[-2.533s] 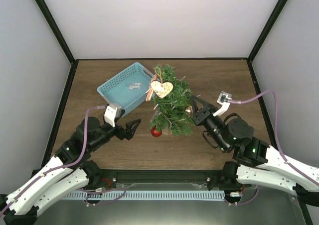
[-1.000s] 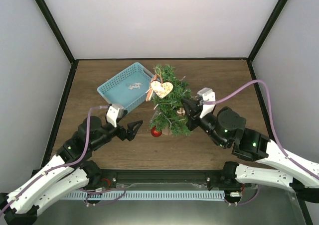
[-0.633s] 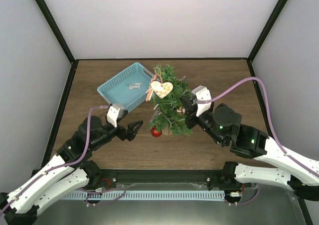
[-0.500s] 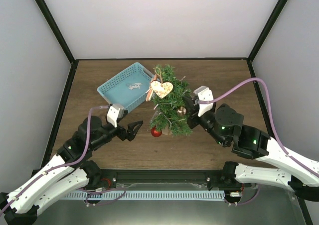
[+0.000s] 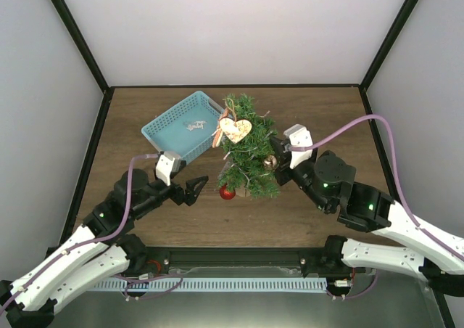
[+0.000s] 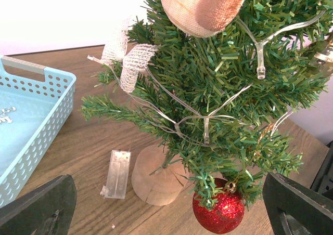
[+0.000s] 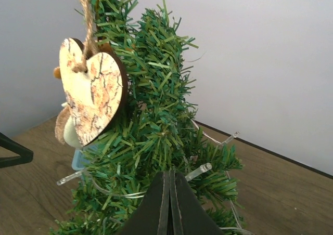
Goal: Decorate the small christmas tree
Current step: Adjust the decoration item on the Christmas tree.
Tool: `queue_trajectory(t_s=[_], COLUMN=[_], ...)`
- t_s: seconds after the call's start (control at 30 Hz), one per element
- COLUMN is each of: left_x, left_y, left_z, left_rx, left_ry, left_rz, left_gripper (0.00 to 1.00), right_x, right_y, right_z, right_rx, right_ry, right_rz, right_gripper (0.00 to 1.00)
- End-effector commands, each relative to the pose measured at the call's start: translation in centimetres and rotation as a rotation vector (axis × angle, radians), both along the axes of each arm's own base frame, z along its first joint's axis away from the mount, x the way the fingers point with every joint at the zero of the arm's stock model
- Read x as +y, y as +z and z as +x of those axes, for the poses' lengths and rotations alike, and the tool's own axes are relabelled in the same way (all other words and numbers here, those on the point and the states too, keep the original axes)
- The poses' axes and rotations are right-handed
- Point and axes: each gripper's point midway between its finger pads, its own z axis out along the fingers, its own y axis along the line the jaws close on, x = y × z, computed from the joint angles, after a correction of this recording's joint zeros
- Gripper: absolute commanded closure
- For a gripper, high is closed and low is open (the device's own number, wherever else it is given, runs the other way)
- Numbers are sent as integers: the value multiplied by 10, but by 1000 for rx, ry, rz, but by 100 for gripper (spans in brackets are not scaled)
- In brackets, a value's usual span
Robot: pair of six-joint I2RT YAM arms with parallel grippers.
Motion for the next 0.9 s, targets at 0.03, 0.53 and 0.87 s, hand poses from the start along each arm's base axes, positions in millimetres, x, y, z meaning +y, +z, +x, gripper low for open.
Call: queue_trajectory(t_s=[0.03, 0.53, 0.87], left_x=[-4, -54, -93], left_y=[2, 98, 150], left_z=[-1, -13, -36], left_rx=[-23, -147, -245], left_ry=[-23, -277, -567], left_rz=[-9, -185, -263], left_gripper=[1, 33, 65], right_x=[1, 3, 6], right_y=[2, 25, 44], right_z=[5, -18, -44], right_rx=[-22, -26, -57], right_ry=[-6, 137, 291], right_rz=[-14, 39, 78], right_gripper=[99, 99, 99])
